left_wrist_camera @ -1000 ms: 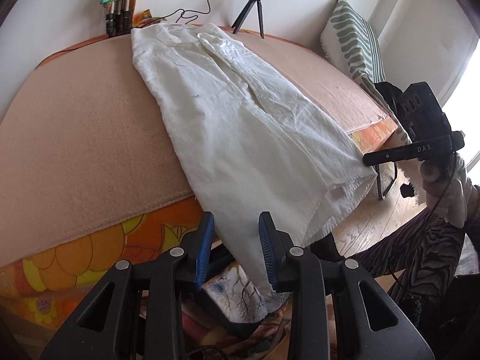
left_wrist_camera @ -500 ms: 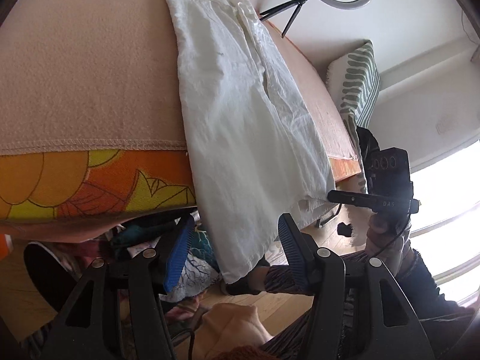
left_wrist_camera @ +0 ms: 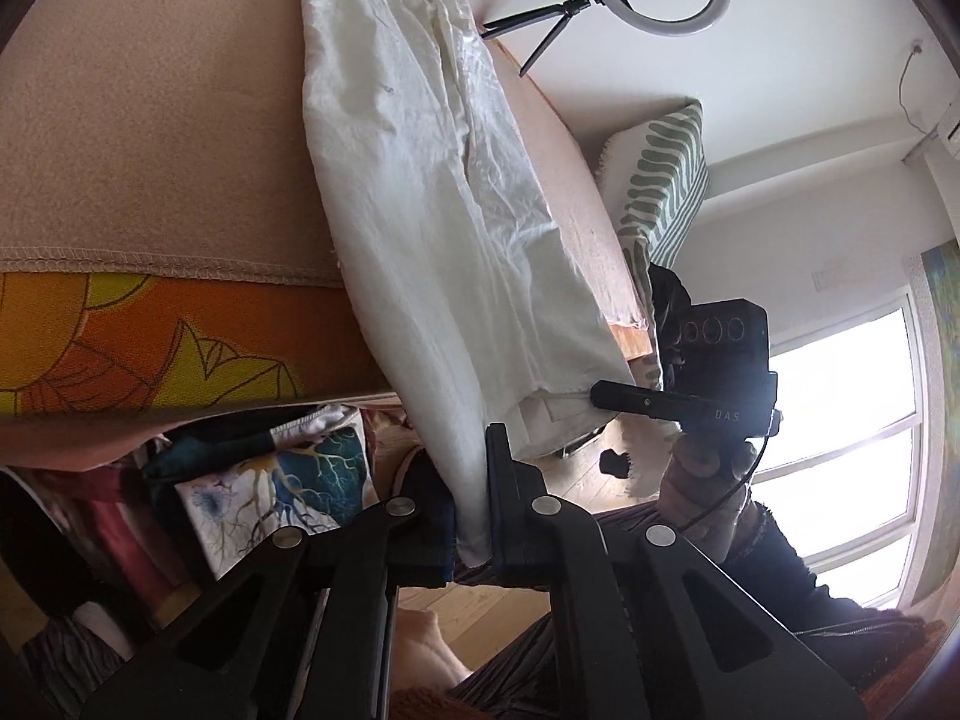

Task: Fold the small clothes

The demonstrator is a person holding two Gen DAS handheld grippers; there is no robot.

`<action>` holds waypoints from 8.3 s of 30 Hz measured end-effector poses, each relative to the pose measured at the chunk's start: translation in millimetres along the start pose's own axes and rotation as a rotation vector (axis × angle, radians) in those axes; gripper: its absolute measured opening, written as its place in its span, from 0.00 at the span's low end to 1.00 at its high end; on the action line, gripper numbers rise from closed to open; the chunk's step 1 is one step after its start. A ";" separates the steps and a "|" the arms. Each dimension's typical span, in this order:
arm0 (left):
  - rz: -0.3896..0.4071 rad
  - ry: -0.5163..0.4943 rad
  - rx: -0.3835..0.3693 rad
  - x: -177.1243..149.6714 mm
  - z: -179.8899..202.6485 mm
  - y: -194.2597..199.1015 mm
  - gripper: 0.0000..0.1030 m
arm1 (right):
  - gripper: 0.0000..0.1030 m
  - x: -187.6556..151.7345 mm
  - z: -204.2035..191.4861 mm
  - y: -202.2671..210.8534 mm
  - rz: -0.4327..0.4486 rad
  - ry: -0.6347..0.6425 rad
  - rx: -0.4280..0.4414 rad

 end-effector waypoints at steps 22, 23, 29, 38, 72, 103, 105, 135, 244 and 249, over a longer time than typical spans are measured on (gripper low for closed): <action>0.160 -0.071 0.037 153.8 -1.5 21.1 0.06 | 0.08 138.4 -55.2 27.3 0.213 -0.056 0.130; 0.160 -0.066 0.045 159.7 -9.3 19.1 0.06 | 0.08 147.9 -52.7 23.9 0.219 -0.071 0.123; 0.154 -0.018 0.103 191.4 -51.6 0.3 0.06 | 0.08 198.9 -34.5 -0.6 0.229 -0.122 0.070; 0.135 0.055 0.153 198.7 -101.0 -21.0 0.06 | 0.08 230.9 -16.8 -22.7 0.208 -0.171 0.045; -0.020 -0.347 0.405 198.2 -59.8 -94.8 0.35 | 0.23 223.9 -32.2 -20.5 0.299 0.203 -0.366; 0.153 -0.256 0.620 292.4 -127.7 9.8 0.38 | 0.27 257.3 -34.4 -13.2 0.369 0.265 -0.516; 0.163 -0.233 0.610 305.4 -137.0 12.5 0.46 | 0.27 268.0 -35.6 -1.8 0.390 0.258 -0.503; 0.234 -0.031 0.333 411.9 -233.0 -71.2 0.51 | 0.57 488.2 -18.2 -42.1 0.302 0.150 -0.112; 0.093 -0.432 0.373 208.3 -32.6 -14.6 0.09 | 0.16 256.6 -97.9 108.9 0.406 0.315 -0.305; 0.110 -0.392 0.392 251.7 -46.3 -37.1 0.09 | 0.16 296.5 -118.3 60.7 0.336 0.340 -0.296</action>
Point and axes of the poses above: each gripper's, at about its wrist camera, not at the fingertips, and y roughly against the way its jaws point, z to its right, x to its top, the point moved 7 cm from there along -y, roughly the way its jaws point, and after that the axes turned 13 degrees about -y, right-handed, at the moved point
